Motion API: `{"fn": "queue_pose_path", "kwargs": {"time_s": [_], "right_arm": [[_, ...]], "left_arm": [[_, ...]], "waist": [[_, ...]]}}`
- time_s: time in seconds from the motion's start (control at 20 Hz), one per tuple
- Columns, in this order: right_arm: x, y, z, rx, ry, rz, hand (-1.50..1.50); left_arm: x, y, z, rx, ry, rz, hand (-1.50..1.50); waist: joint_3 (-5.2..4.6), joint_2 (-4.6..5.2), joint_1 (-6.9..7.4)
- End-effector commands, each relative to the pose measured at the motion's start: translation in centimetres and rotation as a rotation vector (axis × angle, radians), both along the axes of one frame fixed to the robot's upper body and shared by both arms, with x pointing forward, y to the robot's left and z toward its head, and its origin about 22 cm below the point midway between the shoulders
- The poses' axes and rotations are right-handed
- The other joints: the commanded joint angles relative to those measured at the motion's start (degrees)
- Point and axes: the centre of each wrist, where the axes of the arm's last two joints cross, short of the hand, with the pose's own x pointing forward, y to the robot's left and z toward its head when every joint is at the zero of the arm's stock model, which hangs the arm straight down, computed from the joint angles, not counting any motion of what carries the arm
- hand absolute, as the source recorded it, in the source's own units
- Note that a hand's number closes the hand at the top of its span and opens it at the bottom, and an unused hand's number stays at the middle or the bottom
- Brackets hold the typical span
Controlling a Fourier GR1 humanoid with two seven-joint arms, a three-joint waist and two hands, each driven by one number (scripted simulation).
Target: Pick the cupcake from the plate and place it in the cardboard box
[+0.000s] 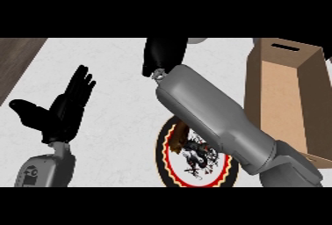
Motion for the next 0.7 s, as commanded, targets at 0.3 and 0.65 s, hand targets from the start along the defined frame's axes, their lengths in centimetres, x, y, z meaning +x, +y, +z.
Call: {"fn": "queue_pose_path", "kwargs": {"time_s": [0.3,0.65], "right_arm": [[1.9,0.6,4.2,0.134,-0.211,-0.305,1.5],[4.6,-3.9,3.8,0.147,-0.155,-0.409,1.5]], "left_arm": [[-0.2,1.2,-0.6,-0.006,-0.001,0.087,0.0],[-1.3,2.3,-0.8,0.004,0.005,0.084,0.0]], "waist": [[0.04,-0.57,-4.04],[0.09,-0.68,-4.98]]}}
